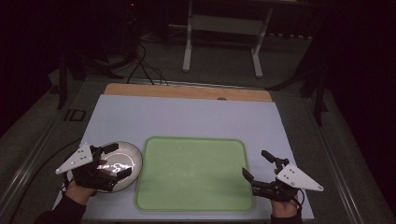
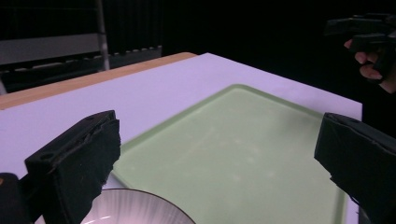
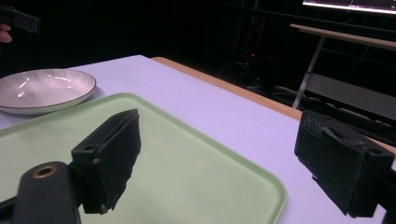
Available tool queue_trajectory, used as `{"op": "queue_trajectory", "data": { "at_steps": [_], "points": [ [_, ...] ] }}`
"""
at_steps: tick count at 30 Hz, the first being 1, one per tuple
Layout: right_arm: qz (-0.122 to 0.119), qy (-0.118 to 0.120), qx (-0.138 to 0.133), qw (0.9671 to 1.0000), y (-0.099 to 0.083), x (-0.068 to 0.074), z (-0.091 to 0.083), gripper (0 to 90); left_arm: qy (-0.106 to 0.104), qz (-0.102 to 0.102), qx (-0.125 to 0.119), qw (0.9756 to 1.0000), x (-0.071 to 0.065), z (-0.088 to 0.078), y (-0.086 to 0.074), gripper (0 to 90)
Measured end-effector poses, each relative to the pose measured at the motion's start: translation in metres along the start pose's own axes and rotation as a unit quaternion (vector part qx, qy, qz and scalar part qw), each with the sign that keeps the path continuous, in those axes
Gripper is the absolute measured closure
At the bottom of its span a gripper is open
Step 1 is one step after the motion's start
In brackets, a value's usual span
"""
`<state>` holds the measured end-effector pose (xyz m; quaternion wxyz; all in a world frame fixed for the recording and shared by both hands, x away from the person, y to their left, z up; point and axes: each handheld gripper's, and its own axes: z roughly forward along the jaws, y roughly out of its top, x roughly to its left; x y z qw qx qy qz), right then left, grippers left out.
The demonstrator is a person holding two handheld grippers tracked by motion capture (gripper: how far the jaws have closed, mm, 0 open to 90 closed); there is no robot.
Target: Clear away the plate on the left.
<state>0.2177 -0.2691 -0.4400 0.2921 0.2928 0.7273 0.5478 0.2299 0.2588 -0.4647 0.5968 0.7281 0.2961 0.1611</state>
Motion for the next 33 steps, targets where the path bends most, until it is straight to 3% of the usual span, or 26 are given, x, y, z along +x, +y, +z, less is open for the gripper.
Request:
{"op": "queue_trajectory", "data": {
  "at_steps": [13, 15, 17, 22, 24, 26, 29, 33],
  "points": [
    [-0.006, -0.001, -0.004, 1.0, 0.004, 0.004, -0.003, 13.3, -0.003, 0.007, 0.011, 0.9999, -0.002, 0.001, -0.003, 0.0],
    [-0.004, 0.005, 0.0, 1.0, 0.004, 0.005, -0.002, 13.3, -0.015, 0.005, 0.013, 0.9998, -0.003, 0.001, -0.003, 0.0],
    [-0.005, 0.009, 0.0, 0.9999, 0.004, 0.006, -0.002, 13.2, -0.011, 0.004, 0.012, 0.9999, -0.005, 0.001, -0.002, 0.0],
    [-0.001, 0.014, -0.004, 0.9999, 0.005, 0.006, -0.003, 13.2, -0.029, -0.001, 0.035, 0.999, -0.011, 0.003, 0.003, 0.0],
    [0.0, 0.017, -0.004, 0.9998, 0.005, 0.006, -0.002, 13.3, -0.024, 0.01, 0.059, 0.9979, -0.017, 0.004, 0.008, 0.0],
    [-0.002, 0.021, -0.003, 0.9998, 0.005, 0.006, -0.002, 13.3, -0.04, 0.012, 0.053, 0.9977, -0.021, 0.004, 0.011, 0.0],
    [-0.002, 0.026, -0.002, 0.9997, 0.005, 0.007, -0.001, 13.2, -0.047, 0.013, 0.052, 0.9975, -0.024, 0.004, 0.016, 0.0],
    [-0.006, 0.028, -0.004, 0.9996, 0.005, 0.008, 0.0, 13.2, -0.057, 0.037, 0.073, 0.995, -0.033, 0.005, 0.029, 0.0]
  ]
}}
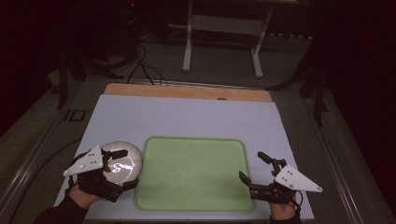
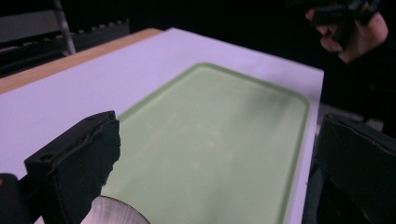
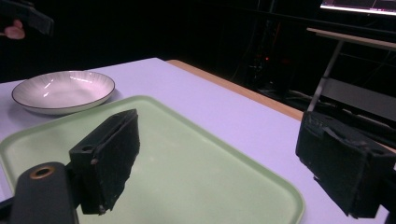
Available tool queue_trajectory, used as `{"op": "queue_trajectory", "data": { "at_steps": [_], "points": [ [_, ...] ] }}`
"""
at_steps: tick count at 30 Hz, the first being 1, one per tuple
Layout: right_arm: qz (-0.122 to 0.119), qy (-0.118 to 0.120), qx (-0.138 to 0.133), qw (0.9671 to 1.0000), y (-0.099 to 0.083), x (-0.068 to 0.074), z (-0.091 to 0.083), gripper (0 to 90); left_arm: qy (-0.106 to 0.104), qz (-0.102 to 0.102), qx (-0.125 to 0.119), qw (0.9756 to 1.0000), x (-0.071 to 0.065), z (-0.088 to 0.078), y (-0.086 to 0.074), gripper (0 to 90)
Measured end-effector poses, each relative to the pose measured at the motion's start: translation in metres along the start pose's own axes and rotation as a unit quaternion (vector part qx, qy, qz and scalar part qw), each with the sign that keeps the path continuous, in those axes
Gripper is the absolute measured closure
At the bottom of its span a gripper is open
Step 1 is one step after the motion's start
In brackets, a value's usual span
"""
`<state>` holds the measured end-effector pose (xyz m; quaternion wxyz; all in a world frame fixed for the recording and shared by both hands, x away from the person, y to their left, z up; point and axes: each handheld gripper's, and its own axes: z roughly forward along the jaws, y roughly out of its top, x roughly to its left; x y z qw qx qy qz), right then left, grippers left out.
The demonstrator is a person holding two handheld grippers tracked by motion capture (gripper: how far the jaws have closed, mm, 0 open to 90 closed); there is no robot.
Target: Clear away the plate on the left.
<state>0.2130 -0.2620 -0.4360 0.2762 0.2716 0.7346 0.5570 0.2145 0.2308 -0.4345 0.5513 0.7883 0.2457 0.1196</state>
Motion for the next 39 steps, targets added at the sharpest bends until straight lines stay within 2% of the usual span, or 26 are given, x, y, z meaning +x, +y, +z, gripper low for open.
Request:
{"op": "queue_trajectory", "data": {
  "at_steps": [3, 6, 12, 19, 24, 33, 39],
  "points": [
    [0.0, 0.002, 0.001, 1.0, 0.0, 0.0, 0.001, 13.2, -0.008, 0.01, 0.009, 0.9999, -0.002, 0.0, 0.009, 0.0],
    [-0.001, 0.005, -0.002, 1.0, 0.001, 0.001, 0.001, 13.2, -0.015, 0.01, 0.015, 0.9997, -0.001, -0.001, 0.016, 0.0],
    [-0.003, 0.01, -0.006, 0.9999, 0.002, 0.002, 0.001, 13.0, -0.011, 0.006, 0.021, 0.9997, 0.005, -0.006, 0.025, 0.0],
    [-0.004, 0.009, -0.004, 0.9999, 0.001, 0.002, 0.002, 13.0, 0.009, -0.007, 0.031, 0.9995, 0.017, -0.015, 0.03, 0.0],
    [-0.004, 0.008, -0.004, 0.9999, 0.001, 0.003, 0.002, 13.0, 0.035, -0.018, 0.036, 0.9986, 0.026, -0.024, 0.03, 0.0],
    [-0.007, 0.009, -0.003, 0.9999, 0.001, 0.004, 0.003, 13.0, 0.073, -0.037, 0.054, 0.9952, 0.042, -0.037, 0.022, 0.0],
    [-0.012, 0.009, 0.0, 0.9999, 0.001, 0.005, 0.004, 13.1, 0.096, -0.059, 0.065, 0.9915, 0.053, -0.045, 0.012, 0.0]
  ]
}}
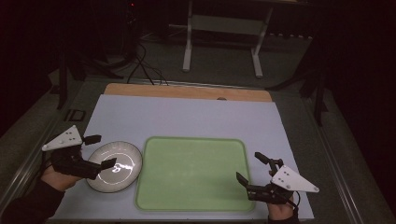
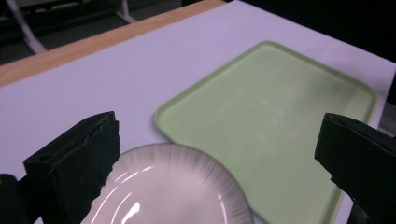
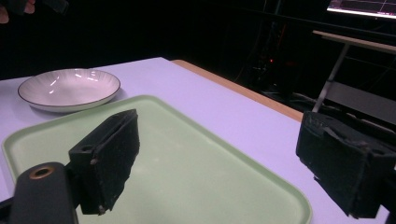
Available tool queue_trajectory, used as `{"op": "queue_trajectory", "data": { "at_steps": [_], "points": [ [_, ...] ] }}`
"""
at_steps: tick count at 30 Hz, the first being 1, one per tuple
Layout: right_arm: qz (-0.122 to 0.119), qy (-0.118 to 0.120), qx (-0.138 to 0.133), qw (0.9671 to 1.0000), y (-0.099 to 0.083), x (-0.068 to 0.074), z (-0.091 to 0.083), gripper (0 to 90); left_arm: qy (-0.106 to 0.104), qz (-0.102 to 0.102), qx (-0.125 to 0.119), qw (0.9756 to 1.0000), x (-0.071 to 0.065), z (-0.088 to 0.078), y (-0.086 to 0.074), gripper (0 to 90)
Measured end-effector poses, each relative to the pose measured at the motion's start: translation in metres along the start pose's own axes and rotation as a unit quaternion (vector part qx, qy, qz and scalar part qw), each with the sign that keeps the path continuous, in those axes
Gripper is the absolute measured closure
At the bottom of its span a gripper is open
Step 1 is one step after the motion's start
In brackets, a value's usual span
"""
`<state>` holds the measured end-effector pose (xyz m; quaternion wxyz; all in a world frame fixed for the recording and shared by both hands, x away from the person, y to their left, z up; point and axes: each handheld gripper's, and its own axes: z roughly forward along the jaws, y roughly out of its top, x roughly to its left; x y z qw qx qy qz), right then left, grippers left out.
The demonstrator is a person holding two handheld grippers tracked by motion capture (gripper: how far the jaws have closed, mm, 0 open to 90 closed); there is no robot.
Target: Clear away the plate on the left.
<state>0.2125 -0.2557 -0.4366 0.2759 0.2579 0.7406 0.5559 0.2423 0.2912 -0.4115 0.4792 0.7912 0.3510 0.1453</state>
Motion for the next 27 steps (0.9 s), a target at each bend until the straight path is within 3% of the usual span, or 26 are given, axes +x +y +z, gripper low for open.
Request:
{"op": "queue_trajectory", "data": {
  "at_steps": [5, 10, 15, 22, 27],
  "points": [
    [-0.002, 0.001, -0.002, 1.0, 0.0, 0.0, 0.0, 13.1, 0.02, -0.024, 0.017, 0.9994, 0.01, -0.002, -0.009, 0.0],
    [-0.004, 0.001, 0.0, 1.0, 0.0, 0.001, 0.0, 13.1, 0.036, -0.051, 0.043, 0.9971, 0.021, -0.002, -0.021, 0.0],
    [-0.008, 0.003, -0.002, 1.0, 0.001, 0.002, 0.0, 13.1, 0.056, -0.074, 0.066, 0.9935, 0.03, -0.003, -0.035, 0.0],
    [-0.011, 0.006, -0.004, 0.9999, 0.001, 0.003, 0.0, 13.1, 0.064, -0.098, 0.087, 0.9893, 0.042, -0.005, -0.052, 0.5],
    [-0.011, 0.007, -0.003, 0.9999, 0.001, 0.003, 0.001, 13.2, 0.066, -0.118, 0.114, 0.9842, 0.048, -0.001, -0.063, 1.3]
  ]
}}
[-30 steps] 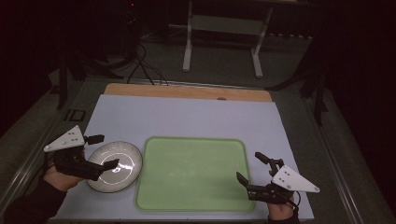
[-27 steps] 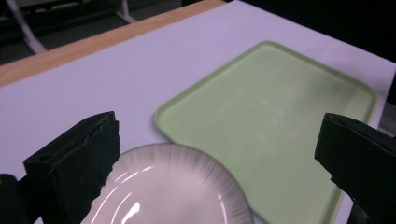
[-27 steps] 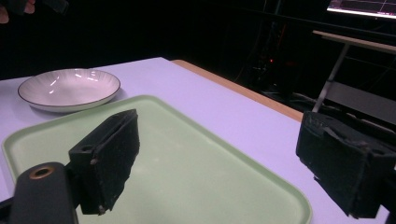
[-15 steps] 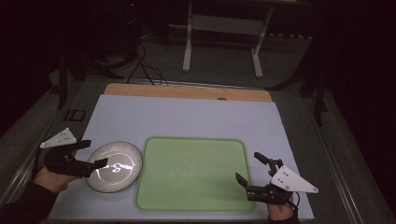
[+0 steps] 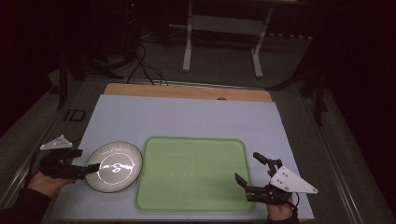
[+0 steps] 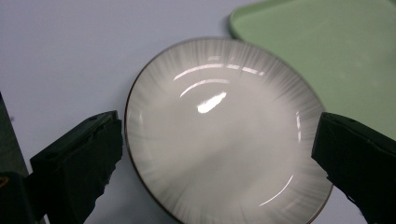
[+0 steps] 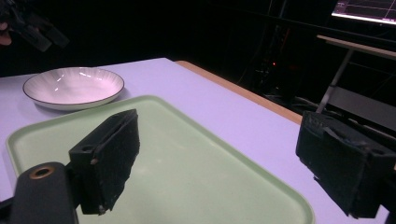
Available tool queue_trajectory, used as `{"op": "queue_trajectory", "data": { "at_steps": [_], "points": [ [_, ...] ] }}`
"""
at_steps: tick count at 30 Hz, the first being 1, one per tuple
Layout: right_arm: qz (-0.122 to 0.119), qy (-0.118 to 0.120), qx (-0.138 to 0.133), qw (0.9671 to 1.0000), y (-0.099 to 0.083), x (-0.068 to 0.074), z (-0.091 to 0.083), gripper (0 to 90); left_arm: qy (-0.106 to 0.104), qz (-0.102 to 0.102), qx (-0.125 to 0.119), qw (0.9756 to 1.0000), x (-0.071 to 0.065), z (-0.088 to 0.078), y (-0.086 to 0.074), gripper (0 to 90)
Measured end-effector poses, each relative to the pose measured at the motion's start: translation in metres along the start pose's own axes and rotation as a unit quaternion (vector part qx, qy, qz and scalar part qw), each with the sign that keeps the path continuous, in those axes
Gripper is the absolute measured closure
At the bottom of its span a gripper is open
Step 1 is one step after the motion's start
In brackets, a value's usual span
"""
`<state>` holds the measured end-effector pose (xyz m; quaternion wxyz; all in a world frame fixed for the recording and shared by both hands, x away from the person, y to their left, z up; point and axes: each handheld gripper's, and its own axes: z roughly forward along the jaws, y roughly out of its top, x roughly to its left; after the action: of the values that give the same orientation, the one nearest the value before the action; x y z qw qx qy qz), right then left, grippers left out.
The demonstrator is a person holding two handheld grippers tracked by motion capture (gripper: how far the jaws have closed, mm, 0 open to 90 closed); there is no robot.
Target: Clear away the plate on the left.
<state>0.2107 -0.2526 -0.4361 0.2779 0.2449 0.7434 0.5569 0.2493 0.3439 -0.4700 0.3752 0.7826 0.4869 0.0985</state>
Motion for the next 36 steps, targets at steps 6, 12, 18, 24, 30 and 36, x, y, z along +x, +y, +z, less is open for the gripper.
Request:
{"op": "queue_trajectory", "data": {
  "at_steps": [6, 12, 18, 24, 30, 36],
  "points": [
    [-0.001, 0.0, 0.0, 1.0, 0.0, 0.0, 0.0, 13.2, -0.008, -0.015, 0.035, 0.9992, 0.008, 0.007, -0.009, 3.3],
    [-0.002, 0.002, 0.002, 1.0, 0.0, 0.0, 0.0, 13.2, -0.018, -0.044, 0.067, 0.9966, 0.017, 0.014, -0.011, 3.7],
    [0.0, 0.003, 0.003, 1.0, 0.0, 0.0, 0.0, 13.3, -0.01, -0.067, 0.093, 0.9934, 0.022, 0.021, -0.014, 5.6],
    [-0.002, 0.005, 0.004, 1.0, -0.001, 0.0, 0.001, 13.3, -0.006, -0.099, 0.103, 0.9898, 0.027, 0.025, -0.018, 12.2],
    [0.001, 0.006, 0.004, 1.0, -0.001, 0.0, 0.001, 13.3, -0.002, -0.123, 0.115, 0.9858, 0.028, 0.029, -0.019, 20.2],
    [0.0, 0.008, 0.005, 1.0, -0.001, 0.0, 0.001, 13.4, -0.001, -0.137, 0.125, 0.9827, 0.028, 0.033, -0.019, 32.7]
  ]
}}
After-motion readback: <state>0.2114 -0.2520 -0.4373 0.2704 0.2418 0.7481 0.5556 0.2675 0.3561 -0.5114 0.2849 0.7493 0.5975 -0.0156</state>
